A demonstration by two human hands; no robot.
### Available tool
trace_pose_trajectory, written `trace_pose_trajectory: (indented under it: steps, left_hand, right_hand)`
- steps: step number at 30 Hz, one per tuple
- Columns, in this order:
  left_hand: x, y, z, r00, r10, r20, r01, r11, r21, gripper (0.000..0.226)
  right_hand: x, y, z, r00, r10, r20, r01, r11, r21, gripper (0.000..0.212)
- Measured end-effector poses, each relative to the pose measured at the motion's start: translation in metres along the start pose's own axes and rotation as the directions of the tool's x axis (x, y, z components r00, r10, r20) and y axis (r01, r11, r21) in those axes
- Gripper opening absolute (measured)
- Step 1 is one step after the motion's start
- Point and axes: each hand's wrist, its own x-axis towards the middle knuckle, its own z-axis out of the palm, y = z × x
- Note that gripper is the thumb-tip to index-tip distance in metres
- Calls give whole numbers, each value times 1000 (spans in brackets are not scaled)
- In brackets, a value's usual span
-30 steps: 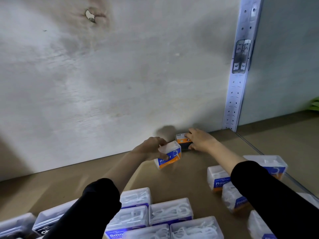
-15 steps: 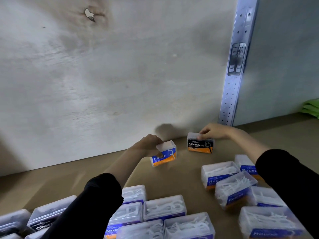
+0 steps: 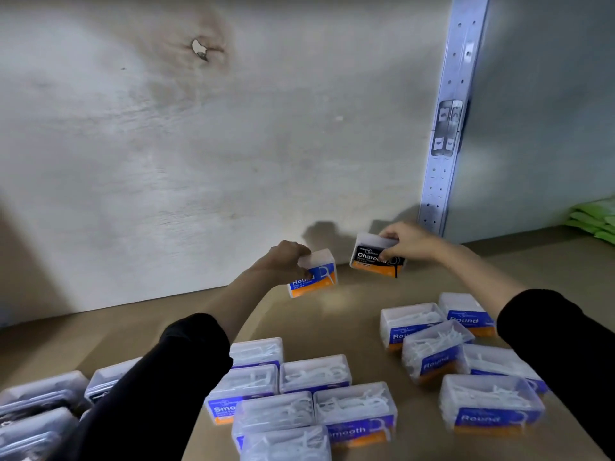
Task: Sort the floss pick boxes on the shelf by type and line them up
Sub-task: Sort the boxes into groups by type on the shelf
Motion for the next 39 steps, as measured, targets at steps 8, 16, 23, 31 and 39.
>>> trace_pose_trajectory:
  steps: [8, 16, 23, 31, 39]
  left_hand:
    - [-68, 3, -48, 991, 61, -121, -66, 997, -38, 31]
    - [-149, 8, -59, 993, 68, -97, -66, 998, 22, 35]
    - [-211, 10, -55, 994, 77, -73, -75, 997, 23, 36]
    - [-259, -1, -57, 996, 34, -84, -25, 994, 107, 38]
    - [-283, -15, -61, 996, 1, -91, 8, 995, 99, 37]
  right_hand:
    - [-56, -44, -27, 997, -81, -19, 83, 991, 104, 36]
    - [-122, -78, -31, 989, -144, 24, 142, 989, 44, 36]
    - [-170, -104, -19, 976, -204, 78, 202, 979, 39, 35]
    - [-196, -139, -6, 956, -269, 120, 269, 963, 18, 38]
    - [-201, -162, 5, 939, -314, 139, 316, 949, 9, 36]
